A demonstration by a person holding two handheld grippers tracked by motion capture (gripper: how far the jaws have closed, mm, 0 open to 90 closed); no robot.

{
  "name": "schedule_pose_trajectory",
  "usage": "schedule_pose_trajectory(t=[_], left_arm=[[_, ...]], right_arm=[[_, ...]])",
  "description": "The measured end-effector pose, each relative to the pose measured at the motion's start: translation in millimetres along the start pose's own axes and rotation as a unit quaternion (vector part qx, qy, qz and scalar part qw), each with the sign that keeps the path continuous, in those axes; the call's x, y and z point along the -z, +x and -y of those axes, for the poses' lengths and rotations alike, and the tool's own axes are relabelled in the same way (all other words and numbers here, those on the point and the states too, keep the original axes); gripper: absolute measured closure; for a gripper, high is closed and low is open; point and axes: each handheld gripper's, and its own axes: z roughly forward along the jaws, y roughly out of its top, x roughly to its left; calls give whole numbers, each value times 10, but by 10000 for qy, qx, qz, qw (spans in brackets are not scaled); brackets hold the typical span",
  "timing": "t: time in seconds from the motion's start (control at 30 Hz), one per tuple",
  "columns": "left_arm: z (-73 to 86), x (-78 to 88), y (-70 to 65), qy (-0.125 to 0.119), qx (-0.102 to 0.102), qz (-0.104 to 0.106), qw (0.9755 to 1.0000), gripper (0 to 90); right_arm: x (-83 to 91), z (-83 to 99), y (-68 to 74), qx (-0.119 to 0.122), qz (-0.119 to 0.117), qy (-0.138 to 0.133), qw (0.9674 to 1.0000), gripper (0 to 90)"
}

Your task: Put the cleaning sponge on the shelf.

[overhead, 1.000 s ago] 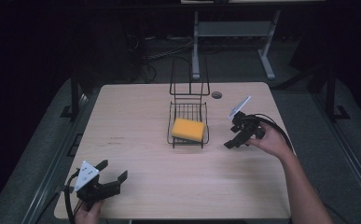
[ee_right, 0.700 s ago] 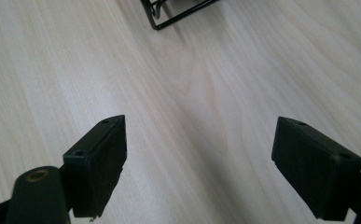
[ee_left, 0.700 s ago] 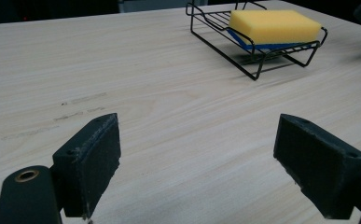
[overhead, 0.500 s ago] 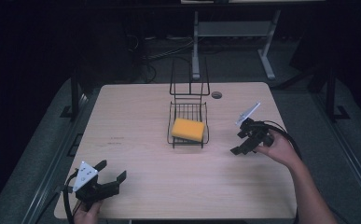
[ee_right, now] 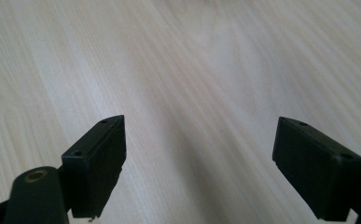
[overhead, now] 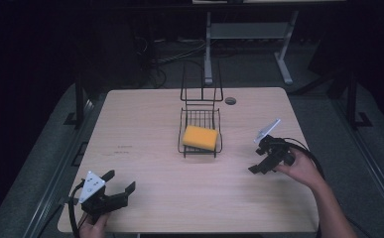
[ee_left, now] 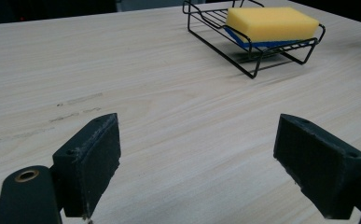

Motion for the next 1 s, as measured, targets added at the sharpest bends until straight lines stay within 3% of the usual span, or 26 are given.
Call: schedule_pose_trajectory(t=[0.73,1.0], left_arm=[[-2,-5,-7,-5,-16,6,10000,141],[-4,-11,-13,-11,-29,19,10000,140]], right_arm=[[21,269,178,-73,92,96,9999,169],[3,372,281,-84,115,18,9999,169]])
